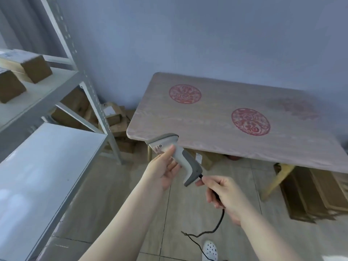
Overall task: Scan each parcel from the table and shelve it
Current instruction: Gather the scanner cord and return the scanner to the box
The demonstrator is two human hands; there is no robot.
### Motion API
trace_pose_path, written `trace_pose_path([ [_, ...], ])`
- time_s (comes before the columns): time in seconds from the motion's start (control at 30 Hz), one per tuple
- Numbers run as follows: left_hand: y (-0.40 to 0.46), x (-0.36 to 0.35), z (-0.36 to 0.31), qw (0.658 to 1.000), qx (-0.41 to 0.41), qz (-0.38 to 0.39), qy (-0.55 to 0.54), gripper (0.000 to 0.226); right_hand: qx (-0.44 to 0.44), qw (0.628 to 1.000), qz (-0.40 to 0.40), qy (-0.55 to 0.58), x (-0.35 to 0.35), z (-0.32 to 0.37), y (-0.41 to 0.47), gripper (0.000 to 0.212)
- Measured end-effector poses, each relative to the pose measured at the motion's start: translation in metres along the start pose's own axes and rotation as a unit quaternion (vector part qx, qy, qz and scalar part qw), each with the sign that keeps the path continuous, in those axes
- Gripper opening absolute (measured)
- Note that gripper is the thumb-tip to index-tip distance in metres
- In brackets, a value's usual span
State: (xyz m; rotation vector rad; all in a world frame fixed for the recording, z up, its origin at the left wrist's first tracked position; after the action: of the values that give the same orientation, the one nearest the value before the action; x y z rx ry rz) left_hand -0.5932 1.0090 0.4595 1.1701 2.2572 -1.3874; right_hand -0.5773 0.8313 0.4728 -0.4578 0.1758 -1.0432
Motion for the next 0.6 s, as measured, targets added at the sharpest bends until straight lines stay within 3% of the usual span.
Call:
trace_pose_path([
  [0.3,0.047,-0.115,0.093,0.997,0.048,0.030,0.058,0.014,-0.006,0.997,-0.081,0.016,0.145,-0.018,0.005,0.030],
  [0.6,0.086,-0.290,0.256,0.982,0.122,0.062,0.129,0.010,-0.041,0.986,-0.161,0.034,0.368,-0.057,-0.018,0.031],
])
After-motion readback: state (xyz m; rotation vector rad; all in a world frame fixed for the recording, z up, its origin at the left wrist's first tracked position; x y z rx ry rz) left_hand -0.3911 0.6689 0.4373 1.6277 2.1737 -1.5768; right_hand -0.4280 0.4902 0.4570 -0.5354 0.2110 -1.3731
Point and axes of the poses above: each hand's wrist, its own y-axis towards the middle knuckle, its own x-axis out of the back of the hand, z = x × y, the point moved 7 cm from there along y, towards the middle knuckle, and after that the axes turned 1 degree about -z, right-handed, at the moved point
